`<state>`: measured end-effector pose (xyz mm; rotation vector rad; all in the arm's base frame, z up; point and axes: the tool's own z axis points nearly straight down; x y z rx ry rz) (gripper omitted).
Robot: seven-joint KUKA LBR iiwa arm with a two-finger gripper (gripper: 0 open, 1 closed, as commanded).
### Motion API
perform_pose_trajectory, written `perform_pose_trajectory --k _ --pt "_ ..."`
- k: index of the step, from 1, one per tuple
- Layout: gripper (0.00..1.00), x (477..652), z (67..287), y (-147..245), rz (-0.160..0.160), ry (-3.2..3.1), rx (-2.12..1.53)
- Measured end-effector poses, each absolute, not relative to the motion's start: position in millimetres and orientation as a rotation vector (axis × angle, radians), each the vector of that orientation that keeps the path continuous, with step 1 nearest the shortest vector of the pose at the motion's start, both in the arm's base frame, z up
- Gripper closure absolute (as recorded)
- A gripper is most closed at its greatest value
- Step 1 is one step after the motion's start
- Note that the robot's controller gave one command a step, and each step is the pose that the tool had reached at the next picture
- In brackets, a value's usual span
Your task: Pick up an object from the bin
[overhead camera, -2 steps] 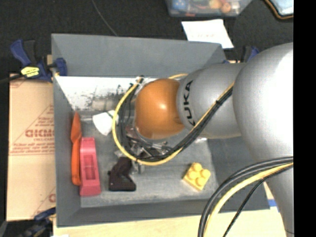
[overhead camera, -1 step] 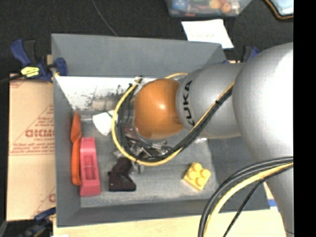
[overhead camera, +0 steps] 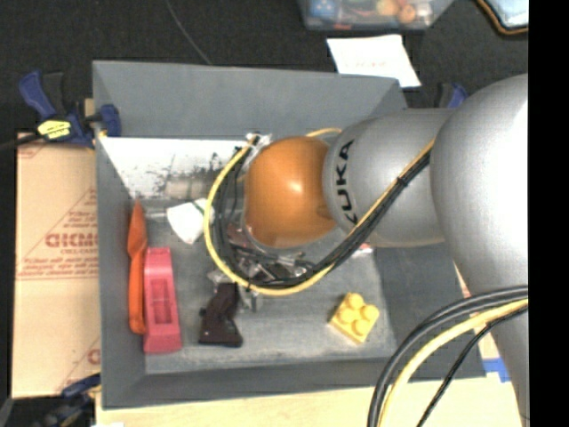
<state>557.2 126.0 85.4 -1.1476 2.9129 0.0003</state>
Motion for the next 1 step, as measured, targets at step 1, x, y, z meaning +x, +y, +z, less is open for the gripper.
perform_pose_trajectory --k 1 --pt "1.00 557.7 124.6 126.0 0.000 2.913 -1.145"
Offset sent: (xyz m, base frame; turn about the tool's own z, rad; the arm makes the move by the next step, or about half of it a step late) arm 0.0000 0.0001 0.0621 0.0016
